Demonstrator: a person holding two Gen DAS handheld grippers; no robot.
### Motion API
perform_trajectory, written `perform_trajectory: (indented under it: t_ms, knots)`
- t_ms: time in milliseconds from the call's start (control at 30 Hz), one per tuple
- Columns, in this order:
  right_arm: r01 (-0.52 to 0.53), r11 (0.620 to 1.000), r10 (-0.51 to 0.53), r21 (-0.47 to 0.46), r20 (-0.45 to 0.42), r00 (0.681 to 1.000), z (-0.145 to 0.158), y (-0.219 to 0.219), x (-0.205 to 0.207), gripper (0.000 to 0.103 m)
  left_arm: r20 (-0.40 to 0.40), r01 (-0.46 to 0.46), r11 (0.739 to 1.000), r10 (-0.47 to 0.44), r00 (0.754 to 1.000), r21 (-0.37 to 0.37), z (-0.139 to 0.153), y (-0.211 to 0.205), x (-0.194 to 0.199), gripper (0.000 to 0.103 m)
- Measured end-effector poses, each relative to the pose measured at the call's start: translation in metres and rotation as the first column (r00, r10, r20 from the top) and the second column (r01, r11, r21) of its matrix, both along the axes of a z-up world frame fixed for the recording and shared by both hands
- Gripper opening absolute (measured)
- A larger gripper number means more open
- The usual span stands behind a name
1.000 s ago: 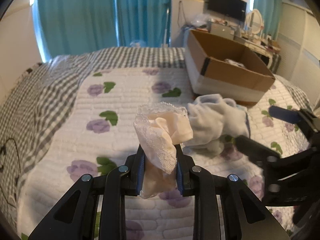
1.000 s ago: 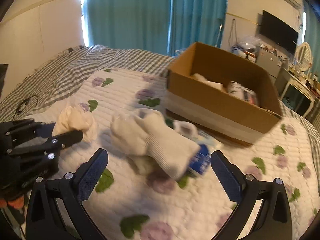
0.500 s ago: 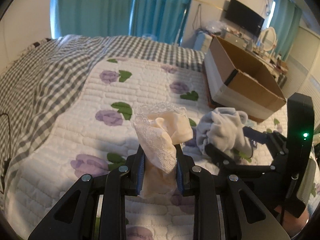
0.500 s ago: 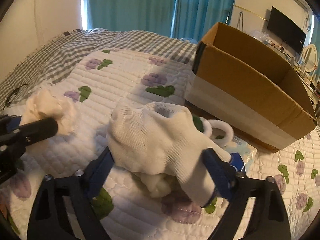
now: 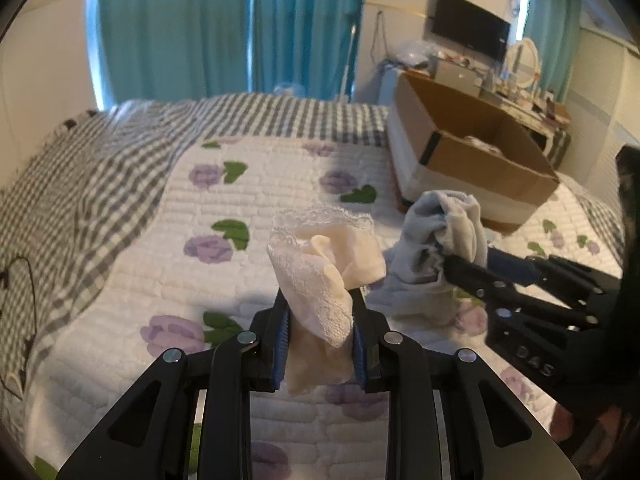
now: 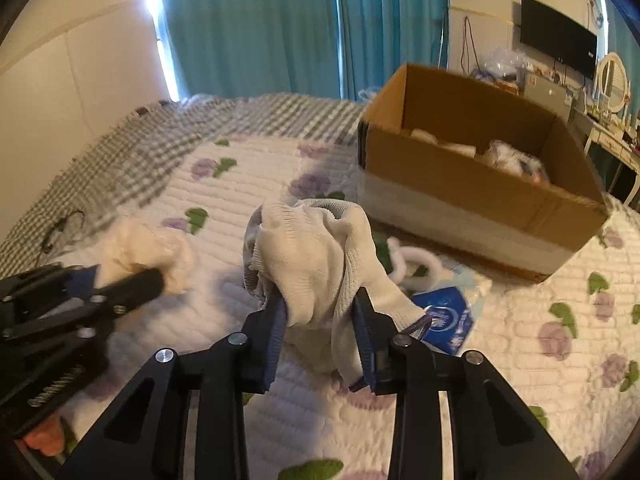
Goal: Organize soft objects
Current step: 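Carry the lace cloth with the left tool into the box while the right tool drops the sock in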
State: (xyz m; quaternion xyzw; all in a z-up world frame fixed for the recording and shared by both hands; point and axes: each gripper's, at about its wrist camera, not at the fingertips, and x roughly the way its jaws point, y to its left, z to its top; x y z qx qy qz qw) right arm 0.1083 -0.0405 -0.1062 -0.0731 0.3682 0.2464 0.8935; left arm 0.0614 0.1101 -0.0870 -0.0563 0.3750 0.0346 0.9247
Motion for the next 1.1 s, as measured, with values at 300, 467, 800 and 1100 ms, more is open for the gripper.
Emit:
perform_trajectory:
  t_ms: [300,467,800,1100]
  knots:
    - [0.001,1.000,-0.004,0.029,0.108,0.994,0.060,-0.038,-0.046,0.018,0.068,0.049,0.999,-0.050,0.996,0.009,0.041,-0.031,-0.023,0.025]
    - [0.012,0.999,-0.018,0.045,0.141,0.990,0.079,-0.061,-0.065,0.001,0.104,0.089,0.996,-0.088,0.991,-0.010,0.062,-0.053,-0.036,0.025]
    - [0.047,0.991,-0.066,0.124,0.150,0.986,0.102,-0.108,-0.070,0.001,0.116,0.168,0.986,-0.168,0.979,0.012,0.080,-0.093,-0.033,0.025]
    - [0.059,0.992,-0.086,0.113,0.252,0.964,0.165,-0.126,-0.022,0.001,0.140,0.237,0.969,-0.244,0.960,0.065,0.114,-0.123,0.022,0.025]
